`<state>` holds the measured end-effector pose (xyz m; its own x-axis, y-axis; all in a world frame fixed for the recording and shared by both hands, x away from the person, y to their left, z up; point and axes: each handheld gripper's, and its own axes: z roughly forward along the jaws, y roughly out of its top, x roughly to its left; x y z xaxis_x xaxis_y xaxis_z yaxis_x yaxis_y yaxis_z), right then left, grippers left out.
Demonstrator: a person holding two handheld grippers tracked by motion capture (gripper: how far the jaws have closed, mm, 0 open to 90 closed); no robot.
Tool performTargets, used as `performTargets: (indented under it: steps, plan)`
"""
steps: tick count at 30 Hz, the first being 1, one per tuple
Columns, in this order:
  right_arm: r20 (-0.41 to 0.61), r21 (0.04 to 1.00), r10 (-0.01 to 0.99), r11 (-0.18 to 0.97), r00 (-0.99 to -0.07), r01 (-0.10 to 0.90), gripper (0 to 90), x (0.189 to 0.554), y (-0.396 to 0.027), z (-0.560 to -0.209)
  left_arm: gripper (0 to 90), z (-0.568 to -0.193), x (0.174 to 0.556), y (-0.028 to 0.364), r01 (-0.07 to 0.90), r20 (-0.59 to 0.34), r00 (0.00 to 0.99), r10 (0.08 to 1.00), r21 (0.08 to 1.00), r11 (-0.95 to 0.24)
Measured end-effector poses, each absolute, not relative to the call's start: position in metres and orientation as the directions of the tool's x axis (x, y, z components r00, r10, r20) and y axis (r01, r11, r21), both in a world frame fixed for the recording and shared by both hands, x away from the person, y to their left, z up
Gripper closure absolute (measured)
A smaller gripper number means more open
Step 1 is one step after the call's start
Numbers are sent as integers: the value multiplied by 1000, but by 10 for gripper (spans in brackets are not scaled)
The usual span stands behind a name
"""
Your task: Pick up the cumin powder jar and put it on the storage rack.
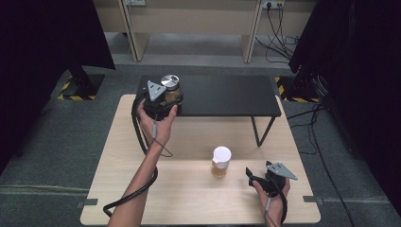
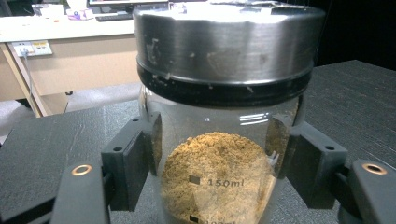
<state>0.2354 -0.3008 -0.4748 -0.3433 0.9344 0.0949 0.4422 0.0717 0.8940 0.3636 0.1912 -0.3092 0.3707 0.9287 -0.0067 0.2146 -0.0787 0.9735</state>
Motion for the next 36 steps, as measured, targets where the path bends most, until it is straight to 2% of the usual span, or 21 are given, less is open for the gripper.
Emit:
performTargets:
  steps: [20, 23, 27, 31, 36]
  plan:
    - [98, 894, 933, 70, -346, 442, 70, 235, -301, -475, 284, -312, 366, 193, 212, -21, 367, 930, 975, -62]
    - [99, 895, 933, 68, -345, 442, 70, 235, -301, -475, 194, -315, 363, 195, 196, -51, 357, 933, 980, -22]
    - [102, 895, 933, 65, -344, 442, 70, 235, -301, -475, 87, -317, 354, 194, 158, -44, 356, 933, 987, -13]
    - [103, 895, 933, 64, -344, 441, 70, 235, -301, -475, 37, -316, 343, 194, 133, -32, 363, 931, 991, -17]
    - [104, 895, 933, 62, -344, 441, 70, 235, -301, -476, 29, -314, 329, 197, 113, -12, 383, 924, 993, -34]
